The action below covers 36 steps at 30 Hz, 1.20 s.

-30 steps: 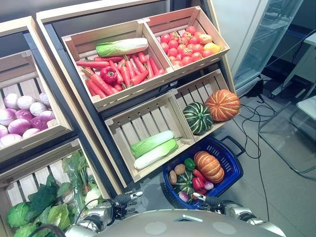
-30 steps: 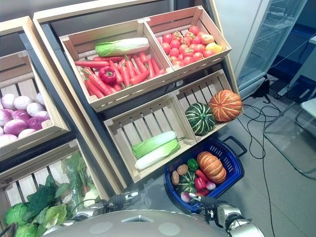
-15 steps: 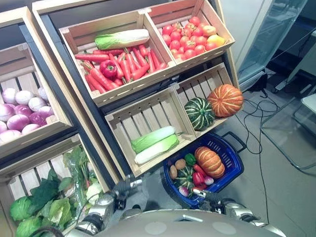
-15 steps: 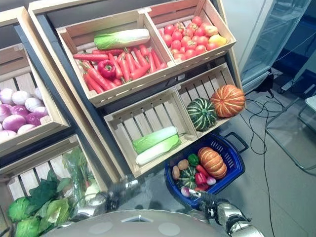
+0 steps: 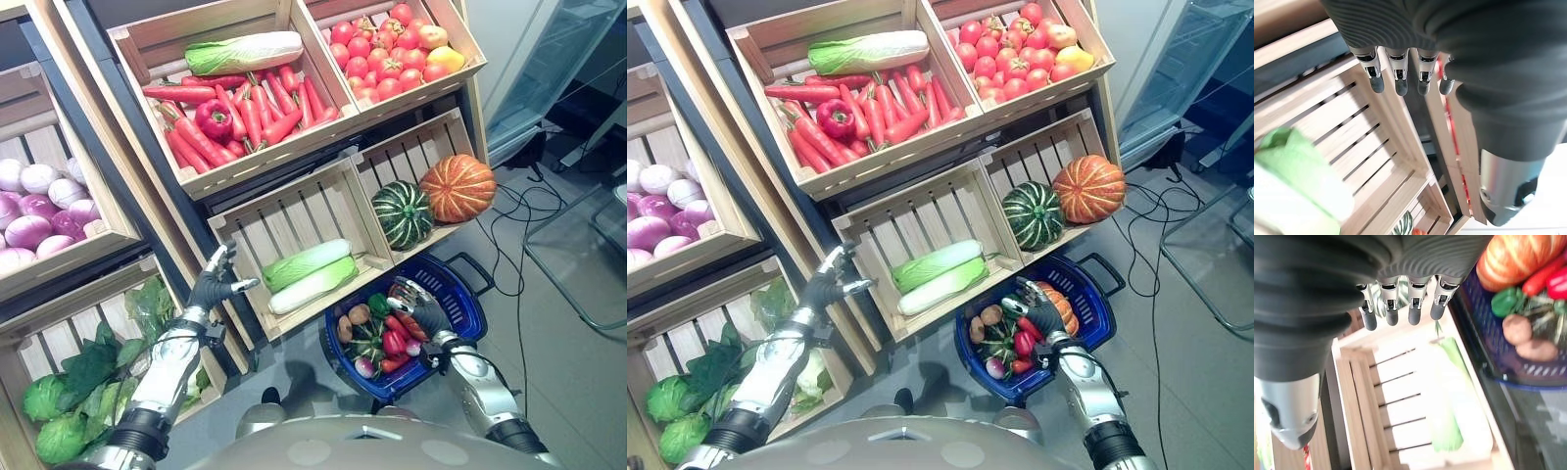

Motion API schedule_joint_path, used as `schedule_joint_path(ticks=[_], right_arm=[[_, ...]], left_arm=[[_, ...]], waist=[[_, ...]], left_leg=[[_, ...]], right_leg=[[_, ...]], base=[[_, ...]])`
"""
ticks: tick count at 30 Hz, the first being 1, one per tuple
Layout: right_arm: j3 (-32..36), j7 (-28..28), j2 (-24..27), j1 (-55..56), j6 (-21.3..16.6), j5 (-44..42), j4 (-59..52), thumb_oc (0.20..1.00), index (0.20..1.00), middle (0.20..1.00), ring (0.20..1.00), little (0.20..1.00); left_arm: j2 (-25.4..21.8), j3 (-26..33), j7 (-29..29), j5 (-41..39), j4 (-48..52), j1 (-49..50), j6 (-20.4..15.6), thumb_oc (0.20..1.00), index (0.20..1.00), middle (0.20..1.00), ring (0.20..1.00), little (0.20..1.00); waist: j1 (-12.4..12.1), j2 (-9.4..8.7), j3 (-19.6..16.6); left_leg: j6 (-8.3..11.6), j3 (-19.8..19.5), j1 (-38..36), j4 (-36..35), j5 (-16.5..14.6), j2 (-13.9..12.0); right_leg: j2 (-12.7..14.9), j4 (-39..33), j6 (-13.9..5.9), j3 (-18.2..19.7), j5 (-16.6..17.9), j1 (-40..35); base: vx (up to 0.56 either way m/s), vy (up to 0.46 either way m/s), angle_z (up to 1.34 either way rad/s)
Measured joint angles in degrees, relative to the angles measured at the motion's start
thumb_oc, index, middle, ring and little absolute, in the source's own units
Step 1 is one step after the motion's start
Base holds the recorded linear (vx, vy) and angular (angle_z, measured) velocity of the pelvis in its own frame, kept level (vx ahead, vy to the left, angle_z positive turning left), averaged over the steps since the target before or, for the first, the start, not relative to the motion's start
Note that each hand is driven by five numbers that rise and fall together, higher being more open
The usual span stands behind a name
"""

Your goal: Pick up fruits and vegetables into the basket

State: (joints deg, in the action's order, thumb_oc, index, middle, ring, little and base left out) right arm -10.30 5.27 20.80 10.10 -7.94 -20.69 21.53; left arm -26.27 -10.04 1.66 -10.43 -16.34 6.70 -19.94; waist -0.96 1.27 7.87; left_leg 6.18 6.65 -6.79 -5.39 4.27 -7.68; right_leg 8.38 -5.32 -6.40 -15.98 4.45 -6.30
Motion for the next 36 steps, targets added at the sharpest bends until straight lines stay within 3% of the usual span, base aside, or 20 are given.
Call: schedule_joint_path(ticks=[8, 9, 12, 18, 26, 36], right_arm=[[0.5, -5.6, 3.2, -1.5, -3.3, 0.0, -8.9, 1.0, 1.0, 1.0, 1.0, 1.0], [0.4, -6.9, 3.8, -4.6, -3.4, 0.0, -9.5, 1.0, 1.0, 1.0, 1.0, 1.0], [-1.8, -8.7, 7.1, -11.3, -3.6, 0.0, -11.2, 1.0, 1.0, 1.0, 1.0, 1.0], [-2.2, -10.9, 9.4, -17.7, -3.9, -0.1, -12.2, 1.0, 1.0, 1.0, 1.0, 1.0], [-5.3, -11.3, 10.2, -24.2, -2.3, -0.1, -12.6, 1.0, 1.0, 1.0, 1.0, 1.0], [-6.9, -11.5, 10.3, -28.9, 1.4, -0.5, -12.7, 1.0, 1.0, 1.0, 1.0, 1.0]], left_arm=[[-1.5, -2.1, 12.4, 10.6, 1.0, -4.9, -0.9, 1.0, 1.0, 1.0, 1.0, 1.0], [-1.8, -3.9, 16.7, 13.5, 0.9, -9.4, -0.2, 1.0, 1.0, 1.0, 1.0, 1.0], [-4.1, -8.1, 22.6, 16.4, 0.4, -18.3, 1.9, 1.0, 1.0, 1.0, 1.0, 1.0], [-4.6, -9.7, 30.1, 17.4, -6.8, -28.8, 6.7, 1.0, 1.0, 1.0, 1.0, 1.0], [-4.7, -10.2, 32.5, 17.0, -13.1, -39.7, 9.0, 1.0, 1.0, 1.0, 1.0, 1.0], [-5.0, -10.4, 32.7, 16.7, -19.3, -48.3, 13.3, 1.0, 1.0, 1.0, 1.0, 1.0]], waist=[[2.8, 1.81, 3.0], [3.1, 2.63, 5.1], [4.2, 3.39, 9.6], [6.3, 3.07, 16.1], [7.9, 1.52, 22.4], [8.4, 1.17, 22.7]], left_leg=[[-0.01, 0.8, 4.0, 0.4, 1.6, 0.4], [-0.1, 0.9, 6.1, 1.2, 1.8, 0.7], [-0.72, 1.7, 9.8, 2.4, 2.4, 1.1], [-0.77, 3.5, 13.3, 3.5, 2.8, 1.4], [-0.87, 4.6, 18.6, 5.4, 3.0, 1.5], [-0.94, 5.7, 25.7, 8.0, 3.0, 1.5]], right_leg=[[0.2, 1.5, 0.56, 1.5, 0.4, 5.4], [0.5, 3.0, 0.61, 1.9, 0.5, 7.9], [1.3, 6.3, 0.57, 3.7, 0.6, 13.3], [1.3, 8.8, 0.43, 6.2, 0.6, 19.0], [1.5, 12.6, 1.09, 7.7, 0.9, 26.1], [2.0, 17.0, 1.98, 8.9, 0.2, 34.7]], base=[[-0.1, 0.041, -0.03], [-0.19, 0.067, -0.07], [-0.2, 0.07, -0.19], [-0.14, 0.018, -0.18], [-0.08, 0.01, -0.09], [0.0, 0.021, -0.04]])
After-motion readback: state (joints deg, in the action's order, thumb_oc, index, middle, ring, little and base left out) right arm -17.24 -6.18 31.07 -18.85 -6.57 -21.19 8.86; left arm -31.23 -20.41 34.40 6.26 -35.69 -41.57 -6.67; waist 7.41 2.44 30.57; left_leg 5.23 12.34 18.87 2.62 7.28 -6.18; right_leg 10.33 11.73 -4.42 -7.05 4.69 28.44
